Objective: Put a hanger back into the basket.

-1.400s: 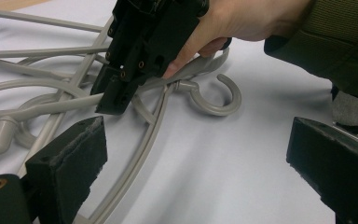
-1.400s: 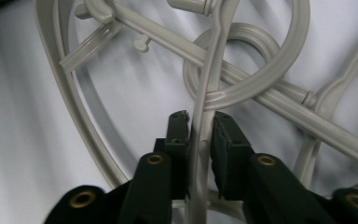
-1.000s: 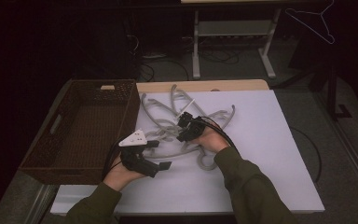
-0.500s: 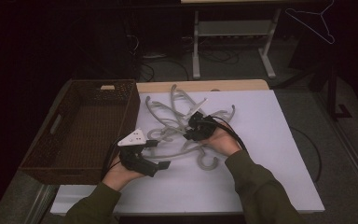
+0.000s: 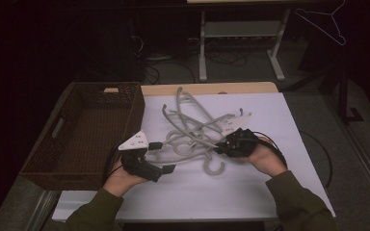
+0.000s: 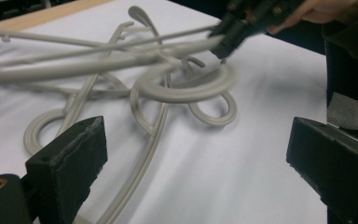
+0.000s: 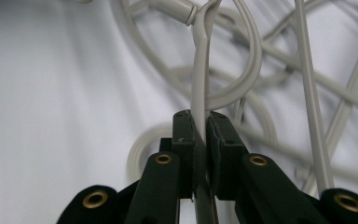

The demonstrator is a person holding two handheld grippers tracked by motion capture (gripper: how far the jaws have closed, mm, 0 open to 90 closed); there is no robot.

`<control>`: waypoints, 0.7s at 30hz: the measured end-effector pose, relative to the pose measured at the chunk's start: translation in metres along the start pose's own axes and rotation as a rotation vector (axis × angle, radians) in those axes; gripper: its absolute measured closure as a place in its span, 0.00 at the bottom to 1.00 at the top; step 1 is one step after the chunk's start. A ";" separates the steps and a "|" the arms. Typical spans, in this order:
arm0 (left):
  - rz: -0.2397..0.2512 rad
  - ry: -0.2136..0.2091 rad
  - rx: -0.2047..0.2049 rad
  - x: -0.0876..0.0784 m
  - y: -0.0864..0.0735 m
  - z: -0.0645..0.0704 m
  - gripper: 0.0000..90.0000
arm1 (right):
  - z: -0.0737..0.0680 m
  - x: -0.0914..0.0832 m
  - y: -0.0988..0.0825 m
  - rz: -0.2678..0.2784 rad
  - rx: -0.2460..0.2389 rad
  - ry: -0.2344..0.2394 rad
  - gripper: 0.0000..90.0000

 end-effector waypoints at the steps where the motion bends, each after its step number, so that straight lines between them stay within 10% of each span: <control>1: 0.005 -0.001 0.003 0.000 0.001 0.001 0.05 | -0.002 -0.005 -0.006 -0.007 0.008 -0.001 0.91; 12: -0.003 0.003 -0.004 0.001 -0.001 -0.002 0.05 | -0.035 -0.030 -0.050 -0.020 0.001 0.076 0.91; 21: -0.051 0.000 0.017 0.010 -0.012 -0.006 0.05 | -0.031 -0.017 -0.066 -0.068 -0.034 0.136 0.90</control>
Point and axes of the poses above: each handheld gripper's, and its own axes: x roughly forward along the jaws, y roughly out of its top, z roughly to its right, the point moved 6 cm from there along x, roughly forward along the jaws, and after that the axes turned 7 degrees about z, right-handed, at the moved point
